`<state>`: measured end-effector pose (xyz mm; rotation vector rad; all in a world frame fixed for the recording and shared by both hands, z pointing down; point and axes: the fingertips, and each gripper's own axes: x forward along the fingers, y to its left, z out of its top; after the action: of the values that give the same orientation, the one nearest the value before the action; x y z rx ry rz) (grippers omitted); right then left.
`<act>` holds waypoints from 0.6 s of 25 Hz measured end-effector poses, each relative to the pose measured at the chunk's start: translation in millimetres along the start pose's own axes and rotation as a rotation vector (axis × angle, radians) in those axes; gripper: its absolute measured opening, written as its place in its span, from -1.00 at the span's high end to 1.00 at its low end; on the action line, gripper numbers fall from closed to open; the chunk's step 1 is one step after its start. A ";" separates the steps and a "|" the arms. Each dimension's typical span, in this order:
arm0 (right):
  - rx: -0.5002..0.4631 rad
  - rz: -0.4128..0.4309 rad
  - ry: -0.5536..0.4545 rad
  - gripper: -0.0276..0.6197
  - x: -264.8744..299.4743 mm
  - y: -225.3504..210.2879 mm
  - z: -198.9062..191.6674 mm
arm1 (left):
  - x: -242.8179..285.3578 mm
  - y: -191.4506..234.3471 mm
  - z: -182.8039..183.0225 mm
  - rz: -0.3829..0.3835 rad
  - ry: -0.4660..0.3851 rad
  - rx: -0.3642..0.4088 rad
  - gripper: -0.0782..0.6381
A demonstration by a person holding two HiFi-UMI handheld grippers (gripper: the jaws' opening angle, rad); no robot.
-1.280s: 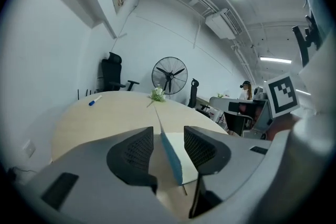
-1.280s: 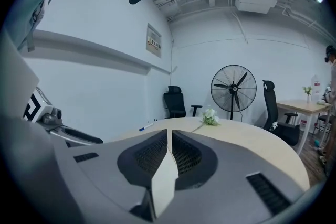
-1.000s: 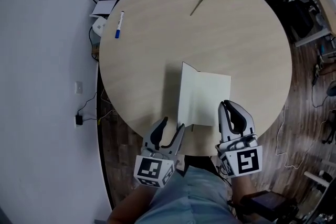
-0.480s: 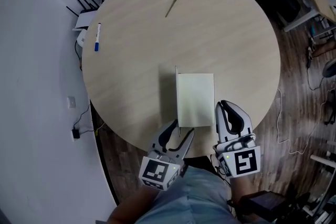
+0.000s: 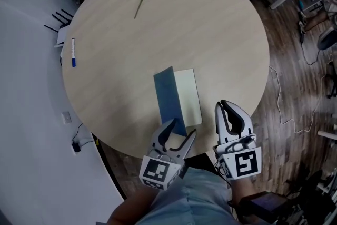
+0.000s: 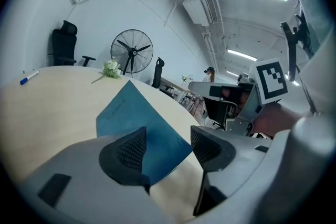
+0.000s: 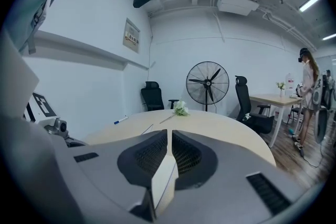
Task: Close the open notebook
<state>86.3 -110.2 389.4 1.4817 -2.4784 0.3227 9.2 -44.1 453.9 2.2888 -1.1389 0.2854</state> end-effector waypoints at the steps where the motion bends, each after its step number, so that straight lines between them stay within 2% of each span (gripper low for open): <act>1: 0.007 -0.007 0.005 0.75 -0.3 -5.2 -4.2 | 5.4 -1.1 -3.2 -0.006 0.012 0.000 0.01; 12: 0.078 -0.073 0.070 0.75 3.3 -50.7 -51.0 | 60.6 -5.5 -26.7 -0.071 0.103 0.009 -0.08; 15: 0.095 -0.087 0.090 0.75 4.3 -66.5 -62.7 | 76.5 -4.8 -38.4 -0.074 0.151 0.005 -0.09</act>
<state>148.6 -125.3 454.6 1.5701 -2.3514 0.4860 62.3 -70.9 515.7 2.2655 -0.9773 0.4248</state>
